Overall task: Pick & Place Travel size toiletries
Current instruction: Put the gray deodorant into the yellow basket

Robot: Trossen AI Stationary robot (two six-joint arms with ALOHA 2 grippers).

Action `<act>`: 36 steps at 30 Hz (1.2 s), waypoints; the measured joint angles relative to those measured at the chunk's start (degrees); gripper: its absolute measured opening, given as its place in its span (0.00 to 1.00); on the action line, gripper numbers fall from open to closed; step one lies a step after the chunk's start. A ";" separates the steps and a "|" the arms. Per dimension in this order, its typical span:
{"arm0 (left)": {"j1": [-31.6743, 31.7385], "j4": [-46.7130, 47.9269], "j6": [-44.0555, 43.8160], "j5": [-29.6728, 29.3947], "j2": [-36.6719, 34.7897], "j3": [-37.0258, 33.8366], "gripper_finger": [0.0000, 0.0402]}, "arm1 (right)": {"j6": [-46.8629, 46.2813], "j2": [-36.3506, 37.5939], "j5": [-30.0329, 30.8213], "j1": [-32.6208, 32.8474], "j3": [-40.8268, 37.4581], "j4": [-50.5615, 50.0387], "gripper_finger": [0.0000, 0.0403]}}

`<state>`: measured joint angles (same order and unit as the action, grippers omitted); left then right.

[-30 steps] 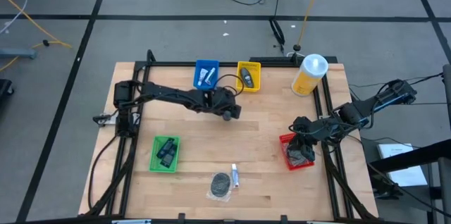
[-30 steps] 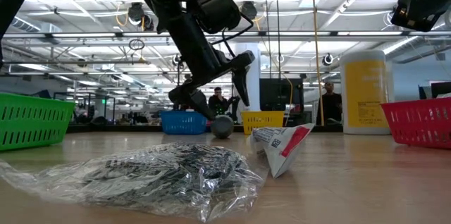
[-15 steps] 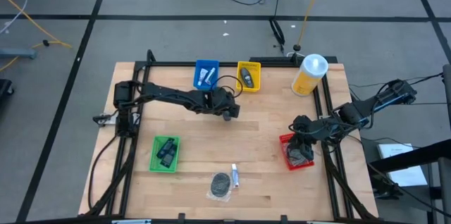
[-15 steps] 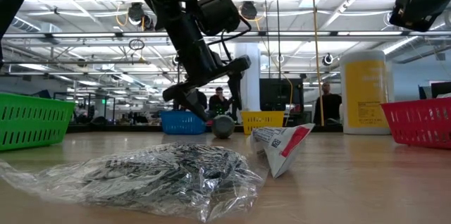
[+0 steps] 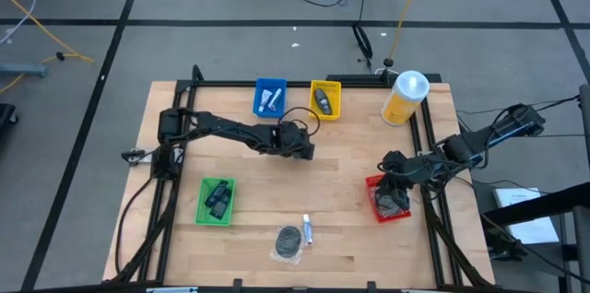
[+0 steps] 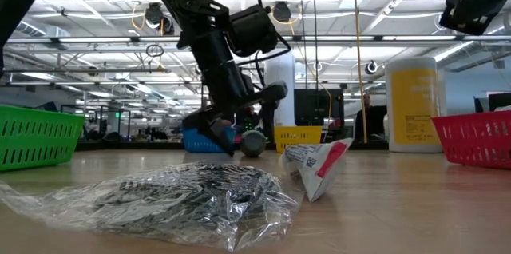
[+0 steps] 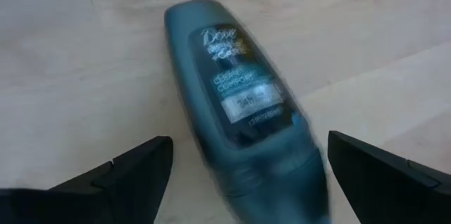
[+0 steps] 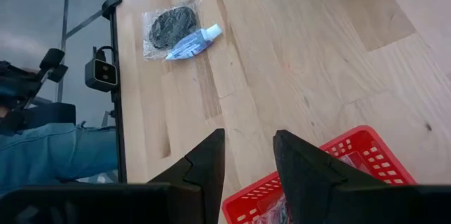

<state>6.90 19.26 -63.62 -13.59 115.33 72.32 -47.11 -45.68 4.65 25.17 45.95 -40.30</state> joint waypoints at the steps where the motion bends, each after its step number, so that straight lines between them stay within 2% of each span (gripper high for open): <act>1: 0.07 0.23 -0.59 0.14 0.06 0.07 0.93 | 0.00 -0.10 0.02 0.00 0.00 -0.12 0.28; 5: -0.02 1.85 -1.26 -0.11 0.37 0.14 0.91 | -0.05 -0.33 0.06 -0.01 0.00 -0.17 0.28; 8: 0.08 2.05 -1.22 -0.02 0.32 0.14 0.85 | -0.15 -0.56 0.06 -0.02 0.00 -0.17 0.28; 18: -0.24 2.64 3.08 -0.11 0.35 0.01 0.49 | -0.04 -2.58 0.08 0.00 0.00 0.75 0.28; 23: -0.66 2.73 4.06 0.16 0.37 -0.01 0.49 | 1.07 -3.84 0.06 -0.02 0.00 2.23 0.28; 29: -0.73 1.93 4.58 5.96 0.06 -0.01 0.54 | 1.29 -4.50 0.06 0.00 0.00 2.85 0.28; 36: -2.53 0.88 9.57 12.21 -2.09 -0.21 0.48 | 1.33 -5.29 1.93 -0.01 0.00 5.48 0.28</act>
<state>4.37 20.14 -54.05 -1.37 113.24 72.12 -45.78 -50.96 6.58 25.15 45.95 -34.82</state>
